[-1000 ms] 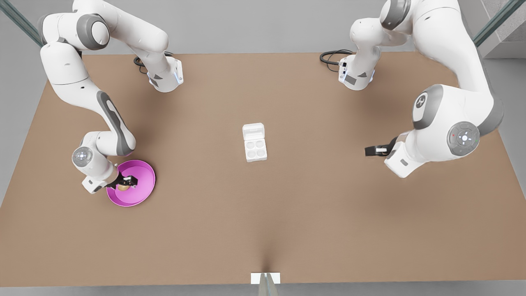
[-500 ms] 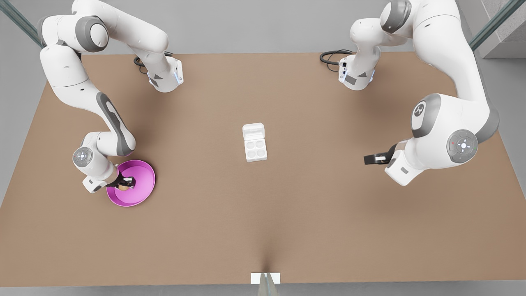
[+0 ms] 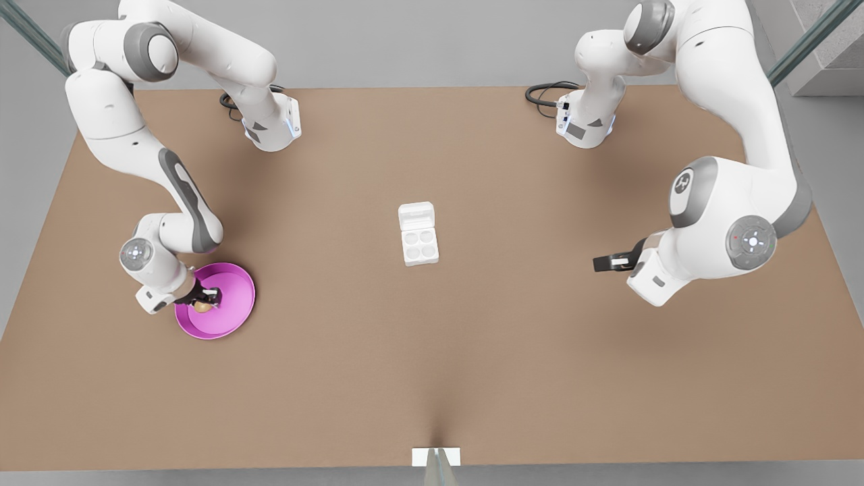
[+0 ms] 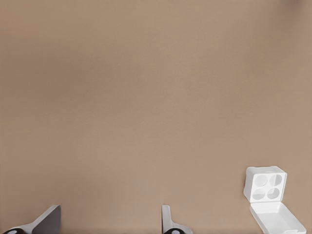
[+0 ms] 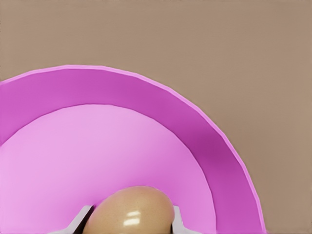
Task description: Pack egg into the box and close the box lid
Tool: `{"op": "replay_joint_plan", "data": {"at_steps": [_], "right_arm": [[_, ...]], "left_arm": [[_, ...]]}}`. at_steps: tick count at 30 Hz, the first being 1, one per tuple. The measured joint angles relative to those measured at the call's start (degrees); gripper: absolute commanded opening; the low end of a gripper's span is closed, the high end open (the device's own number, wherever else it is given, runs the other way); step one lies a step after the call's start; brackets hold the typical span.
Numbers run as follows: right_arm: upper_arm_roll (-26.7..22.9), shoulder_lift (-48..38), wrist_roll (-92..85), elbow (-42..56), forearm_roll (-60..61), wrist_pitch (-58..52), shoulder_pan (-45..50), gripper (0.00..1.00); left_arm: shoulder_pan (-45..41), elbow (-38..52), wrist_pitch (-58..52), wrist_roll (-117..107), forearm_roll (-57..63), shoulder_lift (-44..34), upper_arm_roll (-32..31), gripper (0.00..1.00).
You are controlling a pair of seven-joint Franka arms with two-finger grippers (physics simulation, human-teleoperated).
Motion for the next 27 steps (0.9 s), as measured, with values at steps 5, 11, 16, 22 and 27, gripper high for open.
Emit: {"op": "replay_joint_plan", "data": {"at_steps": [5, 11, 16, 22, 27], "right_arm": [[0.14, -1.91, -0.13, 2.02, 0.38, -2.49, 2.21, 0.57], [-4.01, -1.73, 0.37, 16.14, 4.68, -12.87, 16.46, 0.57], [-18.80, 1.15, 2.12, 25.62, 13.92, -21.75, 40.61, 0.57], [-25.38, 1.84, 6.15, 27.64, 22.11, -29.12, 57.36, 0.57], [-25.44, 5.16, 11.36, 34.28, 25.27, -33.64, 63.48, 0.58]], "left_arm": [[-0.12, -0.03, 0.03, -0.26, 0.05, 0.01, 0.00, 1.00], [-0.47, -0.03, 0.06, -0.51, 0.08, 0.04, 0.01, 1.00], [-0.85, -0.19, 0.18, -0.67, 0.17, 0.19, 0.00, 1.00], [-0.94, -0.24, 0.31, -0.81, 0.30, 0.25, 0.00, 1.00], [-1.13, -0.32, 0.36, -0.89, 0.34, 0.35, 0.00, 1.00]]}}
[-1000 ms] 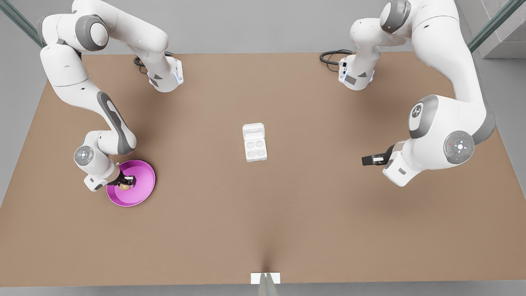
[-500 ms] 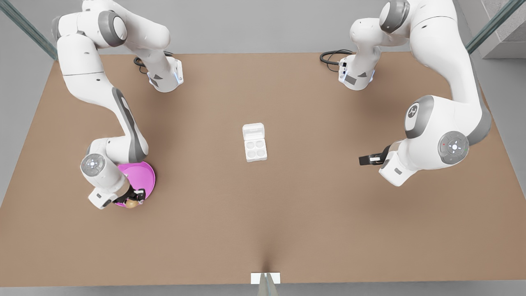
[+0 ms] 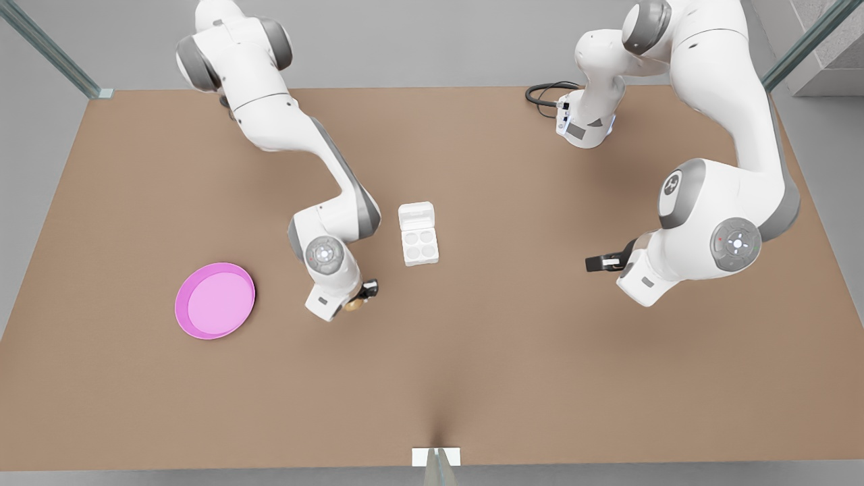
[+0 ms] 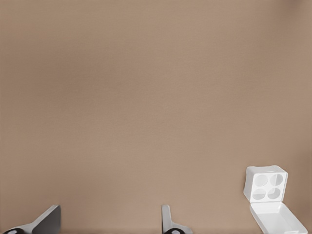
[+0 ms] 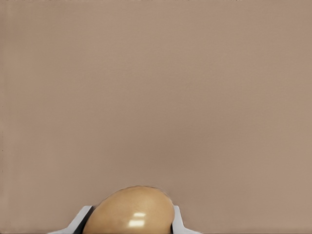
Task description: Pack egg into the box and close the box lid
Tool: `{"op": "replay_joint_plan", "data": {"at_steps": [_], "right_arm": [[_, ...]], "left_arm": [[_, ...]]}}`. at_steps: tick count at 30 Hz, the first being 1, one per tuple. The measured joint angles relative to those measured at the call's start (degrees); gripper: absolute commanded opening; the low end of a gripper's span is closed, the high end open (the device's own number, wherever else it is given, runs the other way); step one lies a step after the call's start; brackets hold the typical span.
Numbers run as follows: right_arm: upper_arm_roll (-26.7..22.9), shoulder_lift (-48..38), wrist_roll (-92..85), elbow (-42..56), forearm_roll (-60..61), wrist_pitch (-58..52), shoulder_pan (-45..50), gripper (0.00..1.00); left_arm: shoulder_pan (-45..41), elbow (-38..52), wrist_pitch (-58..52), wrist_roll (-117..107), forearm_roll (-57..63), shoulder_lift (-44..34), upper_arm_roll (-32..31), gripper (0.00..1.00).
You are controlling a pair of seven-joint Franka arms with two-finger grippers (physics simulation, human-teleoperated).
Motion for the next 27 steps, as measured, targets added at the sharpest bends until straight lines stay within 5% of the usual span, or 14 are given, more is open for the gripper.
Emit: {"op": "replay_joint_plan", "data": {"at_steps": [13, 26, 27], "right_arm": [[1.25, -4.51, 14.02, -5.72, 6.23, -4.57, 13.25, 0.59], [1.21, 1.52, 23.26, -4.54, 7.42, -4.12, 17.06, 0.59], [1.20, 1.86, 23.74, -4.61, 7.37, -3.91, 16.95, 1.00]], "left_arm": [[-0.02, -0.09, 0.19, -0.15, 0.08, 0.01, 0.08, 1.00], [-0.16, -0.22, 0.05, -0.23, 0.09, 0.08, 0.05, 1.00], [-0.17, -0.21, 0.05, -0.24, 0.09, 0.09, 0.05, 1.00]]}}
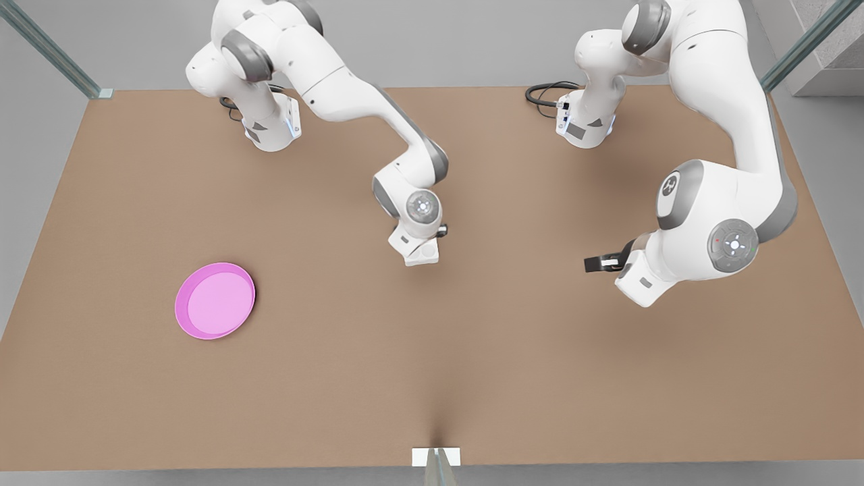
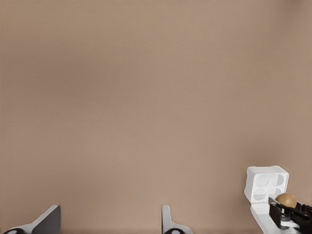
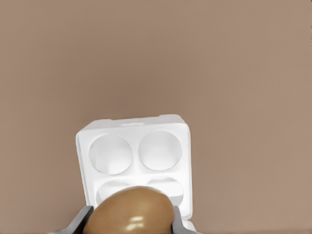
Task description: Pack egg into the box and close the box lid
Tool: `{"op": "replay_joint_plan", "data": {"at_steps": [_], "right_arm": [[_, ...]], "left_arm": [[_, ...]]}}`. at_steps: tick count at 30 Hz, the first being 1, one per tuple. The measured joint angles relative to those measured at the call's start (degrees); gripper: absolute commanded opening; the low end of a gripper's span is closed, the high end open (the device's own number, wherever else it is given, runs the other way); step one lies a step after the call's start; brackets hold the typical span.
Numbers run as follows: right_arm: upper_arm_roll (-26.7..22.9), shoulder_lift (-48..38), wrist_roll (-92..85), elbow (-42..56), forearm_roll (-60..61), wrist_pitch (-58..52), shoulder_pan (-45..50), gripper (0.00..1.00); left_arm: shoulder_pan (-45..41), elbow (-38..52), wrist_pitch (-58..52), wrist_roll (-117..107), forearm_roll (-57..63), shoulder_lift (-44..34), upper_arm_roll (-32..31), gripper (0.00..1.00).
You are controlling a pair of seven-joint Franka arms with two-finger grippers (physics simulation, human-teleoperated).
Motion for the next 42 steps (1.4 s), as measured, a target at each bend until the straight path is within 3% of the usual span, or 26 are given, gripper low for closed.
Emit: {"op": "replay_joint_plan", "data": {"at_steps": [8, 11, 16, 20, 22, 23, 31, 42], "right_arm": [[0.18, -3.40, 2.94, -1.39, -0.40, 0.14, -3.68, 1.00], [2.03, -8.07, 2.11, -2.68, -1.59, -1.12, -16.20, 1.00], [2.22, -18.51, -6.12, -0.19, -9.94, -9.04, -44.13, 1.00], [2.58, -24.65, -13.94, 4.30, -13.23, -15.19, -50.33, 1.00], [10.85, -28.94, -17.34, 3.76, -13.91, -18.16, -59.23, 1.00], [12.48, -29.90, -18.77, 3.85, -14.10, -19.36, -61.15, 1.00], [14.45, -32.13, -27.47, 3.76, -14.73, -23.93, -62.02, 1.00], [14.47, -31.70, -34.43, 3.80, -16.19, -24.39, -61.46, 1.00]], "left_arm": [[-0.47, 0.02, 0.03, -0.08, 0.00, 0.19, 0.02, 1.00], [-6.67, 0.47, -0.01, -1.20, -0.06, -1.00, -0.46, 1.00], [-30.45, 0.59, 0.98, -8.44, 0.72, -1.06, -0.86, 1.00], [-36.95, -1.54, 2.40, -15.31, 2.48, -2.85, -2.17, 1.00], [-41.51, -6.14, 5.33, -19.44, 3.14, -1.74, -2.56, 1.00], [-43.10, -7.30, 7.34, -21.62, 3.33, 0.36, -2.69, 1.00], [-45.52, -15.89, 25.00, -35.85, 8.41, 11.69, -2.71, 1.00], [-41.74, -15.39, 32.81, -47.03, 14.52, 13.84, -2.39, 1.00]]}}
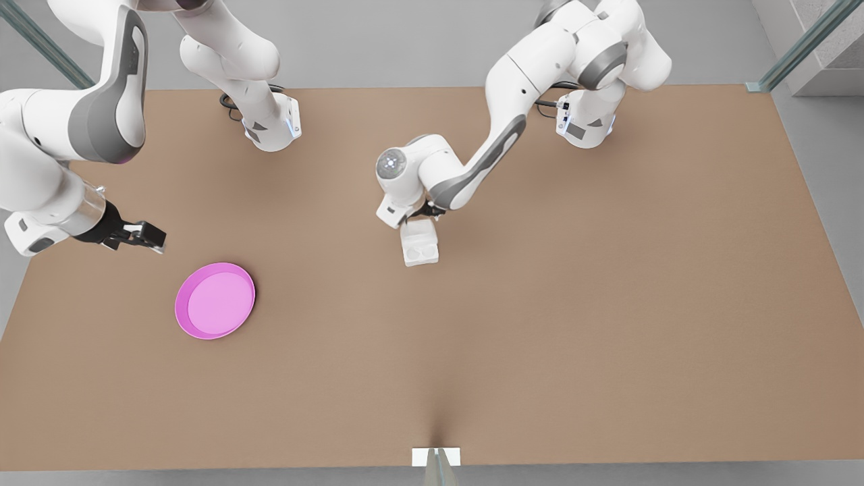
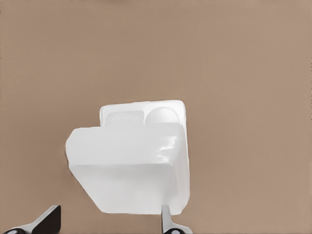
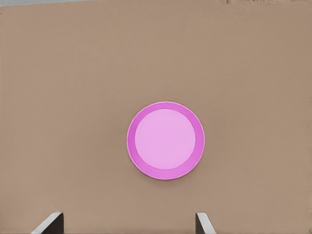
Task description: Pack egg into the box and close the box lid
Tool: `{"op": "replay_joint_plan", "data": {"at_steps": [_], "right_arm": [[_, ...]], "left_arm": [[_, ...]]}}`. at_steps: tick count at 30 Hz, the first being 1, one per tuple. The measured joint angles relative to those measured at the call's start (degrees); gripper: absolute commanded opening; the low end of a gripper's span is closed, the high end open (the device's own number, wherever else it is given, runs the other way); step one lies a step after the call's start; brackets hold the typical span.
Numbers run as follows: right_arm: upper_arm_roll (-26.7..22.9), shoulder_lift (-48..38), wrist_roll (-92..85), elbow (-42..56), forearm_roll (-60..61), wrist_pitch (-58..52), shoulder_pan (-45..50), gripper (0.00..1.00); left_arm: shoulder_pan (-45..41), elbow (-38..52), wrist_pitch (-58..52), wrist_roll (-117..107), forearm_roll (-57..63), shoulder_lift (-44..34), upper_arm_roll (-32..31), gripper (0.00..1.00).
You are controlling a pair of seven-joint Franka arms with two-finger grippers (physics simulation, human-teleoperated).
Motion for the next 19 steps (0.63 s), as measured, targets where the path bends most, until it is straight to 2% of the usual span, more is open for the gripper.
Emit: {"op": "replay_joint_plan", "data": {"at_steps": [5, 6, 9, 11, 13, 15, 19], "right_arm": [[0.00, 0.58, -1.99, 0.00, -0.10, 0.15, -0.31, 1.00], [0.00, 0.60, -2.32, 0.00, -0.11, 0.17, -0.31, 1.00], [0.09, 0.46, -3.22, 0.00, -0.12, 0.21, -0.06, 1.00], [0.29, 0.09, -3.74, 0.00, -0.16, 0.32, 0.12, 1.00], [0.53, -0.14, -4.21, 0.00, -0.18, 0.45, 0.31, 1.00], [0.61, -0.27, -4.63, 0.00, -0.19, 0.55, 0.46, 1.00], [0.93, -0.38, -5.32, 0.00, -0.16, 0.68, 0.23, 1.00]], "left_arm": [[4.54, 0.99, 1.38, -2.71, 1.54, -0.41, -0.06, 1.00], [7.86, 1.08, 0.75, -2.65, 1.56, -3.24, -0.24, 1.00], [25.91, 2.43, -5.34, 0.71, -0.35, -16.24, -0.58, 1.00], [36.23, 6.16, -12.26, 5.87, -1.45, -20.48, -1.29, 1.00], [42.32, -2.54, -15.85, 11.40, -3.90, -29.46, -0.26, 1.00], [44.70, -1.67, -18.16, 16.37, -5.87, -29.14, 0.80, 1.00], [44.03, 0.57, -22.06, 24.79, -7.71, -27.67, 1.03, 1.00]]}}
